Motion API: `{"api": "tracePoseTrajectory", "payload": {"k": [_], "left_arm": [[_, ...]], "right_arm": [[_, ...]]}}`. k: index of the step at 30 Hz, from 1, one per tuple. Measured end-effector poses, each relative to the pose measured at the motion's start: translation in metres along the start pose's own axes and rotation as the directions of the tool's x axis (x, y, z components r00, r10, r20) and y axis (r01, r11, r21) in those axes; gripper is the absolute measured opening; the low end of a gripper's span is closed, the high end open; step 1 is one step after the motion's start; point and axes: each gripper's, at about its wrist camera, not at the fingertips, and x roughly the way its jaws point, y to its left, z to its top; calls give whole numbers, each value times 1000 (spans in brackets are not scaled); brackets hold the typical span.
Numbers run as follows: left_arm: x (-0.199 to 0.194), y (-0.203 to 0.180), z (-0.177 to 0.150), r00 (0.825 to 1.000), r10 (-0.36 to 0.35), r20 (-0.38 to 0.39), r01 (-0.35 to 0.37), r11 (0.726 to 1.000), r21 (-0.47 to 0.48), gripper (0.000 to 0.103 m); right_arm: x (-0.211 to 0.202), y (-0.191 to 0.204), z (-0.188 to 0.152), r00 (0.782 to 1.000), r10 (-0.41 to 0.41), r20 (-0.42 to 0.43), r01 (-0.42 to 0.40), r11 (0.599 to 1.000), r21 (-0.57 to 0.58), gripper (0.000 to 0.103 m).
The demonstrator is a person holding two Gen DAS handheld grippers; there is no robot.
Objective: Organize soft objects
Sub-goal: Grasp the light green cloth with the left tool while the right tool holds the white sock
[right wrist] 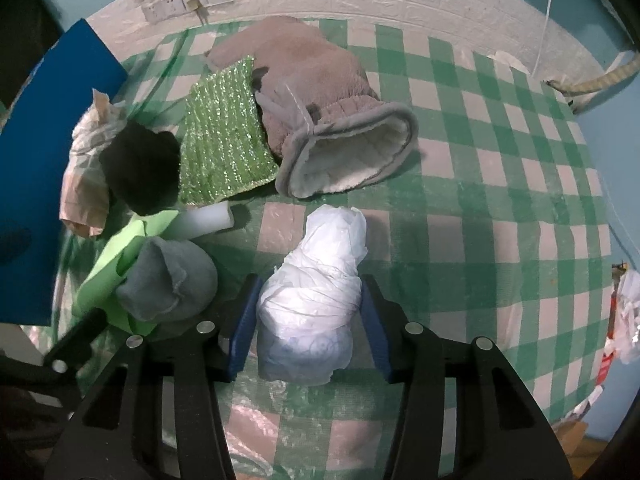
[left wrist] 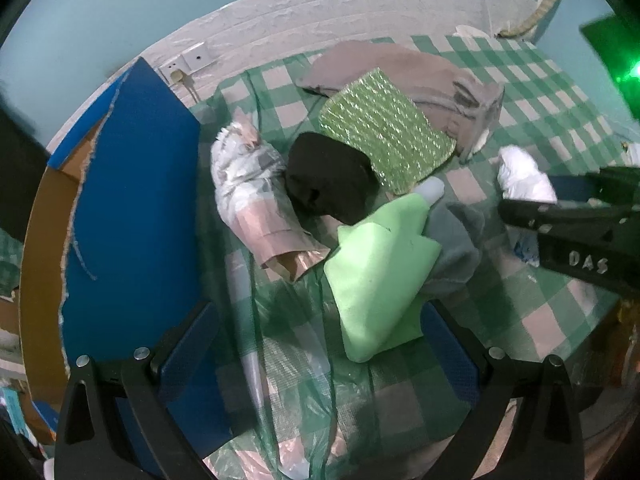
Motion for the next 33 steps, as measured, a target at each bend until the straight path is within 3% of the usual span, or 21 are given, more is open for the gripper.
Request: {"api": "tracePoseTrajectory", "payload": {"k": [4,10,12,13,18,25,33], "left_arm": [[9,-4,-2,1000,12,-8,-12,1000,25,100],[22,-1,-3,999,-20,-32,20,1000,17,49],[25,2,-4,999,-31,-41,31,999,-10,19],[25,3,-4,998,-34,-48,33,999,-19,15],[14,4,-3,998,-54,-21,53,998,-34,7],[-12,10,2,993,-106,45,109,992,-56,5],[-21,13,8,990,-117,85,121,991,-50,4]], "right_arm": [[0,3,2,1000,12,-3,-12,1000,-1,49],[-2,2,2,1000,26,-1,-26,1000,-1,49],[-1,2,4,1000,30,0,-30,1000,0,49],[-2,2,4,999,32,1,-32,999,0,49],[-8,2,4,999,37,16,-37,999,-4,49],[-23,4,5,997,53,48,-53,999,-6,49],[-31,6,6,996,60,64,-60,998,-5,49]]}}
